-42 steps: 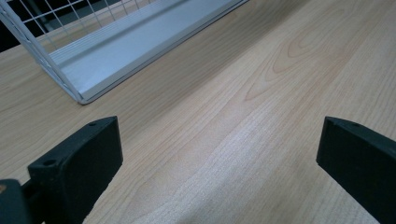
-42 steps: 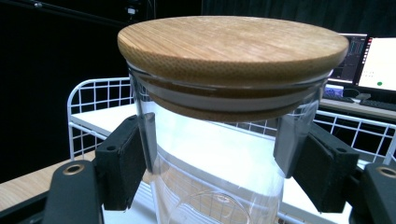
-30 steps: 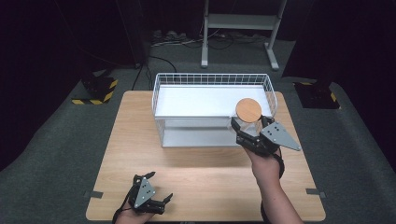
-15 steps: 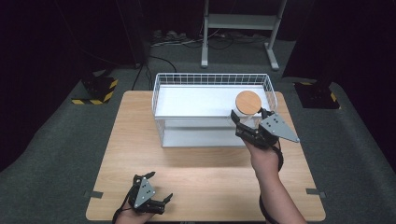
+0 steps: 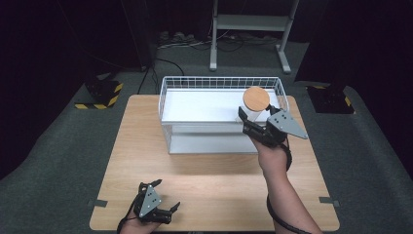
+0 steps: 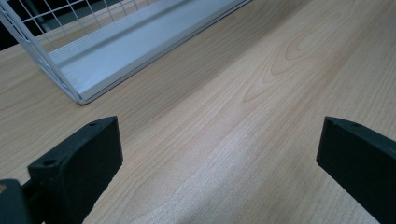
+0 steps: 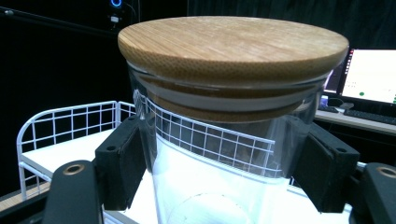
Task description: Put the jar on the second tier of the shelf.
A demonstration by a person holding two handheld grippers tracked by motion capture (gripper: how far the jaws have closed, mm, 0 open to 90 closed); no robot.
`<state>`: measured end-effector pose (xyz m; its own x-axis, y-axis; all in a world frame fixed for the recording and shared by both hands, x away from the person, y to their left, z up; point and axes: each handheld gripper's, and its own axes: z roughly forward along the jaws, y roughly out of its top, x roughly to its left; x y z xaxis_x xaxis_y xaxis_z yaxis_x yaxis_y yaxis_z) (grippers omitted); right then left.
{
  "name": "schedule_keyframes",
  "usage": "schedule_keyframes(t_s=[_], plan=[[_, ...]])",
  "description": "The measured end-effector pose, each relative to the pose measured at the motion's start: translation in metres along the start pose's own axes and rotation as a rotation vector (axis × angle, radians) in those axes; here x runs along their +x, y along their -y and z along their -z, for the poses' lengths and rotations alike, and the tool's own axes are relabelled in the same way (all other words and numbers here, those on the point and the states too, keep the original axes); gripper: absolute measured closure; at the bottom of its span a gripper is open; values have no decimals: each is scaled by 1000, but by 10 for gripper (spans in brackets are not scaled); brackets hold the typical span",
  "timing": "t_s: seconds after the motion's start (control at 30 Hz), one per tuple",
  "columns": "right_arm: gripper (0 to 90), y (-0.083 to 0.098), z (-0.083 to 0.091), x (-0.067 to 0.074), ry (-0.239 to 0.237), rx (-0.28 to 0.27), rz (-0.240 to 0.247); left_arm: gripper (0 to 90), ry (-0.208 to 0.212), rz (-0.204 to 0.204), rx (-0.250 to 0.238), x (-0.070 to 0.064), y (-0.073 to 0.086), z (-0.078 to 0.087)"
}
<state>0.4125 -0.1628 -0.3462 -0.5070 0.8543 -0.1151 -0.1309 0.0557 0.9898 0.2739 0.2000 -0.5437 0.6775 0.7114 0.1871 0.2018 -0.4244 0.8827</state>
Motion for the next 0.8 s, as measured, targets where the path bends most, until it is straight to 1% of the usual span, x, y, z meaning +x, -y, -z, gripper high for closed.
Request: schedule_keyframes(t_s=[0.2, 0.37, 0.8], plan=[[260, 3, -8, 0, 3, 8, -12, 6, 3, -4, -1, 0, 0, 0], [260, 6, -17, -1, 8, 16, -25, 6, 5, 0, -5, 0, 0, 0], [260, 6, -34, -5, 23, 29, -51, 6, 8, -2, -7, 0, 0, 1]])
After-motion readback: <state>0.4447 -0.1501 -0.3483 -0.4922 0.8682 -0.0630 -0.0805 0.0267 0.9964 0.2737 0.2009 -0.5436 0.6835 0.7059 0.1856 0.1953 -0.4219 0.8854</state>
